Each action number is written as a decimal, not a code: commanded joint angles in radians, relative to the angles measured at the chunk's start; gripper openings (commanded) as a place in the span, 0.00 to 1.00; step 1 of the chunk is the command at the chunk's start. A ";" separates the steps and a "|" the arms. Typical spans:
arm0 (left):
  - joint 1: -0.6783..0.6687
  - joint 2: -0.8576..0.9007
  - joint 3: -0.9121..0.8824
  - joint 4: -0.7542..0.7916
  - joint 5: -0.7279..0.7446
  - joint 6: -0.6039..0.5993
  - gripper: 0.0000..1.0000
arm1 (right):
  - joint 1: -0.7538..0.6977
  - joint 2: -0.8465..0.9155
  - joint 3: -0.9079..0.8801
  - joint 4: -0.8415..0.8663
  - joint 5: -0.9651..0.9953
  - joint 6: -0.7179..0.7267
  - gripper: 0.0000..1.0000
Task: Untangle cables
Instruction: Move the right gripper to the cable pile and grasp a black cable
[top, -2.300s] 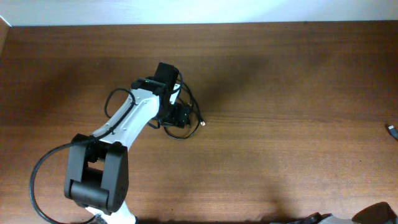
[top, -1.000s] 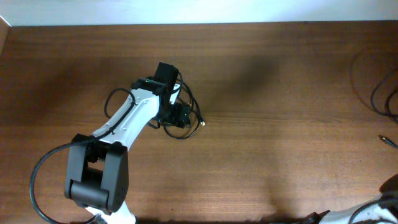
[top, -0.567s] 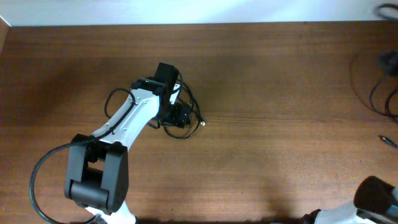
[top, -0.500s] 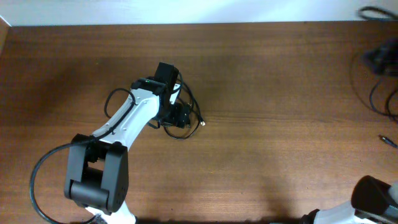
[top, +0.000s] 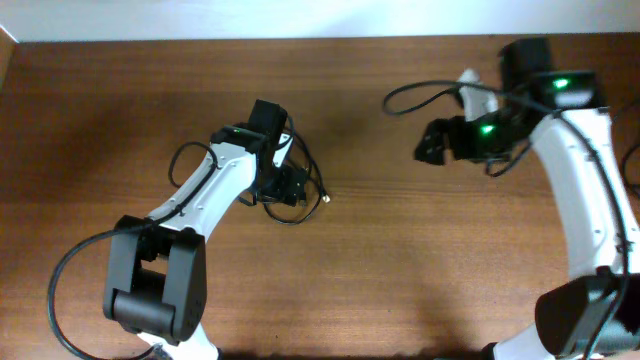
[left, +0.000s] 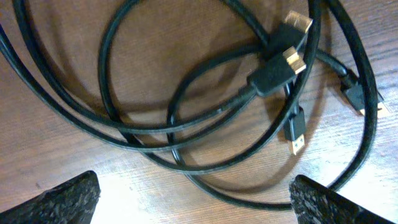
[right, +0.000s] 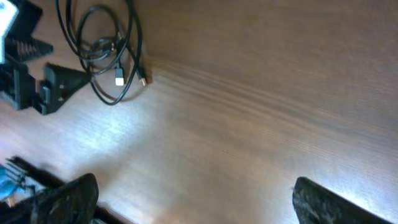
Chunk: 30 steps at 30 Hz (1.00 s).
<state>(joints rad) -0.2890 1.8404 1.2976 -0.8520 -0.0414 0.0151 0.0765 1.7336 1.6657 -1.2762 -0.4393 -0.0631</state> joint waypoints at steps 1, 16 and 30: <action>0.075 0.010 -0.003 0.010 0.052 0.118 0.99 | 0.070 -0.008 -0.115 0.106 -0.002 0.087 0.99; 0.366 0.010 -0.003 0.018 0.244 0.207 0.99 | 0.511 0.069 -0.439 0.674 0.058 0.579 0.90; 0.366 0.010 -0.003 0.018 0.244 0.207 0.99 | 0.573 0.257 -0.440 0.851 0.144 0.859 0.67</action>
<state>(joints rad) 0.0746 1.8408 1.2976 -0.8337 0.1879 0.2028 0.6468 1.9598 1.2358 -0.4385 -0.3351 0.7277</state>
